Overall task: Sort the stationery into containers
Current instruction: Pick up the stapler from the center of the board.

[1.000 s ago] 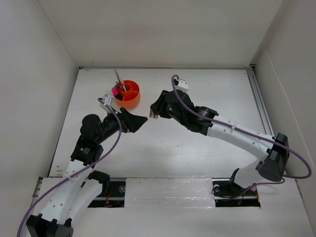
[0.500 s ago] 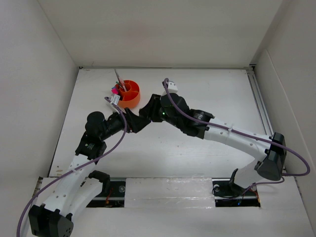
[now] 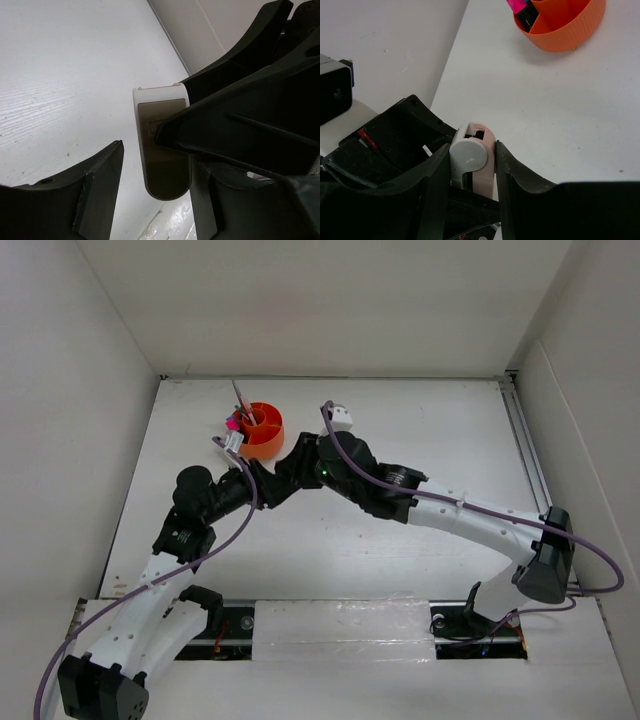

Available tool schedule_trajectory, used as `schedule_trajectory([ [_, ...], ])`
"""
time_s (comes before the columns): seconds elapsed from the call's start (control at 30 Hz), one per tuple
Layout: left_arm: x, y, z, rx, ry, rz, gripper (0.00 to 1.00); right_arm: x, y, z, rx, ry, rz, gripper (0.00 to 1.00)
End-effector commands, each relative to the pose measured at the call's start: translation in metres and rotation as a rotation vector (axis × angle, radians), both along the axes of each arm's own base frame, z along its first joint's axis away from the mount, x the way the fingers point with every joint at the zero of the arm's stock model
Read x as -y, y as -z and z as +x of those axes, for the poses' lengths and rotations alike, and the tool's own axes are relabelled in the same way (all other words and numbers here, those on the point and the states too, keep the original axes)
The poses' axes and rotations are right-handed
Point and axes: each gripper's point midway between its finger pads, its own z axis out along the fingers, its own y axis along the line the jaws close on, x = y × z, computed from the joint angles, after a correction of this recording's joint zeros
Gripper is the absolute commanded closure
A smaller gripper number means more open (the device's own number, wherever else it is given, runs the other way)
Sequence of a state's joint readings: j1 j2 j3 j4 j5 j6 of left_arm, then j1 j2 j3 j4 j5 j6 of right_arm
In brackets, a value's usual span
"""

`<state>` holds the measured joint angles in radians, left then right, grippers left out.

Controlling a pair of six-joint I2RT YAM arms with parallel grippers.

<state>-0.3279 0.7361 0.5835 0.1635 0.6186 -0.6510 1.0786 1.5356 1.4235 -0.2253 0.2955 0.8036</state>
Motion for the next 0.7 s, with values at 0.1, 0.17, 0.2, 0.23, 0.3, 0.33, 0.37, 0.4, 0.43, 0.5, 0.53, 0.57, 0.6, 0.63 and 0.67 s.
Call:
schedule_trajectory([
  [0.1,-0.001,-0.016,0.006,0.064,-0.019,0.000,0.54,-0.018,-0.018,-0.014,0.054,-0.062,0.004,1.00],
  [0.17,-0.001,-0.018,0.005,0.064,-0.019,0.000,0.54,-0.018,-0.015,-0.016,0.054,-0.074,-0.009,1.00],
  [0.2,-0.001,-0.016,0.007,0.056,-0.019,0.003,0.54,-0.018,-0.015,-0.016,0.054,-0.074,-0.009,1.00],
  [0.23,-0.001,-0.016,0.007,0.056,-0.019,0.003,0.55,-0.016,-0.013,-0.016,0.055,-0.077,-0.025,1.00],
  [0.3,-0.002,-0.014,0.008,0.046,-0.030,0.008,0.55,-0.016,-0.011,-0.019,0.060,-0.079,-0.040,1.00],
  [0.33,-0.002,-0.019,0.008,0.056,-0.030,0.005,0.55,-0.015,-0.008,-0.019,0.056,-0.079,-0.049,1.00],
  [0.37,-0.003,-0.016,0.009,0.052,-0.039,0.016,0.55,-0.014,-0.008,-0.018,0.058,-0.071,-0.050,1.00],
  [0.4,-0.004,-0.020,0.011,0.061,-0.050,0.014,0.55,-0.014,-0.003,-0.018,0.053,-0.071,-0.061,1.00],
  [0.43,-0.005,-0.020,0.009,0.061,-0.050,0.014,0.55,-0.013,0.002,-0.019,0.048,-0.071,-0.071,1.00],
  [0.5,-0.006,-0.022,0.010,0.058,-0.059,0.016,0.53,-0.010,0.005,-0.020,0.045,-0.072,-0.075,1.00],
  [0.53,-0.007,-0.022,0.012,0.058,-0.070,0.017,0.47,-0.009,0.010,-0.020,0.040,-0.072,-0.086,1.00],
  [0.57,-0.008,-0.026,0.010,0.072,-0.069,0.020,0.41,-0.009,0.004,-0.021,0.042,-0.068,-0.061,1.00],
  [0.6,-0.009,-0.026,0.012,0.073,-0.081,0.022,0.35,-0.007,0.009,-0.019,0.040,-0.057,-0.074,1.00],
  [0.63,-0.010,-0.028,0.010,0.081,-0.082,0.019,0.31,-0.006,0.004,-0.020,0.038,-0.053,-0.058,1.00],
  [0.67,-0.010,-0.032,0.008,0.094,-0.082,0.014,0.29,-0.004,0.009,-0.019,0.037,-0.042,-0.070,1.00],
])
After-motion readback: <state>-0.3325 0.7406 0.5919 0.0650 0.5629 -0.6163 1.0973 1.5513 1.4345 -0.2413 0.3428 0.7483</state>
